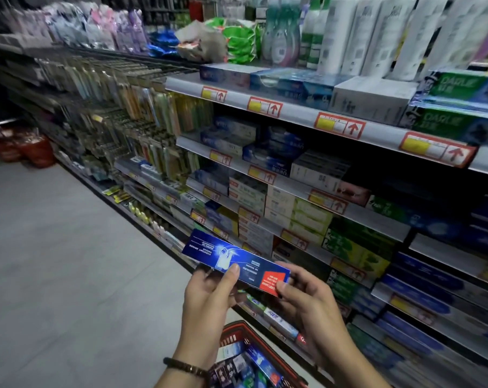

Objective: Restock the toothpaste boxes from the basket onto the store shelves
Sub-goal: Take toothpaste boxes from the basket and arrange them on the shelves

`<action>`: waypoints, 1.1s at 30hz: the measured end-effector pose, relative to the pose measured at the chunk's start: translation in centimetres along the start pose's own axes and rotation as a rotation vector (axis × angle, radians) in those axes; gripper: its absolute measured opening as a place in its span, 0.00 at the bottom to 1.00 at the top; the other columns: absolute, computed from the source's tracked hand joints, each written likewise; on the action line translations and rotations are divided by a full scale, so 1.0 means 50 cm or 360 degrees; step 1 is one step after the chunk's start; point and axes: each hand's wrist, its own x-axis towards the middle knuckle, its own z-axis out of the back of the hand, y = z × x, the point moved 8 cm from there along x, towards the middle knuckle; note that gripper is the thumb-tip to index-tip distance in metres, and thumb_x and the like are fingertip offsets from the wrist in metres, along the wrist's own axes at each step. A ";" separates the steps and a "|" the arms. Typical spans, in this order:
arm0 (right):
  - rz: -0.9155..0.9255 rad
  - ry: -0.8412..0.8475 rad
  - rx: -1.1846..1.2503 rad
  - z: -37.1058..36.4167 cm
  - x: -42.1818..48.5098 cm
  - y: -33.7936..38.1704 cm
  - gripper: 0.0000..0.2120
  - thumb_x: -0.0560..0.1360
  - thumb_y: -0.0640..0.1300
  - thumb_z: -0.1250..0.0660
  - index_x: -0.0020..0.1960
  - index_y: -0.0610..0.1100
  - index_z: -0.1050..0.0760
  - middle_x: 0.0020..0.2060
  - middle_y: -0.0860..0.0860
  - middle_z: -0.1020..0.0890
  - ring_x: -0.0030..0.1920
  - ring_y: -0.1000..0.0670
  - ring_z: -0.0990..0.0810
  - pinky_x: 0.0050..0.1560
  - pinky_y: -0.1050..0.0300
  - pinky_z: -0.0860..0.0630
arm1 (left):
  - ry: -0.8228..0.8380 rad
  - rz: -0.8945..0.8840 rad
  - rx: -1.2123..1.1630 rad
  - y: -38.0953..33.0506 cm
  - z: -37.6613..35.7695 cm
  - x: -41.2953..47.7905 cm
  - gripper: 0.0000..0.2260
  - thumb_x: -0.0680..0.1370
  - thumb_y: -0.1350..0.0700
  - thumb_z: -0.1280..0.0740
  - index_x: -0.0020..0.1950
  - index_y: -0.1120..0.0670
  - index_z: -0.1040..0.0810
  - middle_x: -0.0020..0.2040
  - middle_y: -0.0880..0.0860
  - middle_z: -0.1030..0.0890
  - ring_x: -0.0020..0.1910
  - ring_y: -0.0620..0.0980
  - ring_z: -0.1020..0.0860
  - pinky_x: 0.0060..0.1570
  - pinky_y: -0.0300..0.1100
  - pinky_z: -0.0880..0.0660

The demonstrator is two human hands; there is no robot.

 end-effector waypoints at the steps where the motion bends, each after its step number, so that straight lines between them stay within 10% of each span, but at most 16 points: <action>1: 0.0019 0.0013 0.0016 0.004 0.003 0.013 0.15 0.79 0.33 0.30 0.64 0.42 0.17 0.55 0.40 0.13 0.53 0.40 0.12 0.51 0.52 0.15 | -0.0030 -0.0029 -0.0027 -0.004 -0.005 0.001 0.23 0.77 0.48 0.26 0.69 0.52 0.26 0.56 0.55 0.13 0.54 0.56 0.13 0.55 0.58 0.17; 6: 0.0109 -0.0007 -0.0045 0.032 0.022 0.073 0.14 0.80 0.31 0.31 0.62 0.43 0.17 0.52 0.42 0.12 0.51 0.45 0.11 0.47 0.58 0.16 | -0.0240 -0.0153 -0.0093 -0.010 -0.021 -0.002 0.24 0.77 0.55 0.25 0.69 0.44 0.31 0.60 0.51 0.16 0.51 0.57 0.13 0.53 0.56 0.16; 11: 0.0163 -0.0041 -0.0020 0.069 0.050 0.107 0.15 0.80 0.31 0.31 0.64 0.43 0.18 0.53 0.42 0.12 0.54 0.42 0.12 0.59 0.44 0.15 | -0.0380 -0.0560 0.0565 -0.042 -0.059 -0.016 0.44 0.70 0.61 0.18 0.70 0.33 0.42 0.70 0.43 0.28 0.56 0.42 0.18 0.45 0.30 0.20; 16: 0.0205 -0.0081 -0.0036 0.094 0.064 0.131 0.15 0.81 0.33 0.31 0.64 0.46 0.17 0.54 0.45 0.12 0.55 0.43 0.12 0.59 0.43 0.16 | -0.0479 -0.1135 0.1185 -0.092 -0.105 -0.036 0.46 0.63 0.60 0.14 0.74 0.46 0.34 0.71 0.51 0.34 0.63 0.48 0.25 0.57 0.20 0.30; 21: 0.0276 -0.0183 -0.0069 0.097 0.073 0.155 0.14 0.80 0.34 0.30 0.63 0.46 0.18 0.52 0.46 0.12 0.55 0.42 0.12 0.58 0.41 0.15 | -0.0440 -0.1900 0.1650 -0.131 -0.160 -0.036 0.29 0.67 0.56 0.17 0.66 0.50 0.22 0.64 0.57 0.22 0.59 0.57 0.27 0.63 0.36 0.33; 33: 0.0399 -0.0396 -0.0034 -0.019 0.102 0.181 0.13 0.79 0.31 0.28 0.60 0.43 0.16 0.51 0.42 0.12 0.51 0.40 0.11 0.52 0.41 0.14 | -0.0341 -0.2454 0.1492 -0.173 -0.155 0.112 0.06 0.82 0.54 0.29 0.58 0.46 0.21 0.55 0.50 0.17 0.57 0.55 0.27 0.57 0.50 0.32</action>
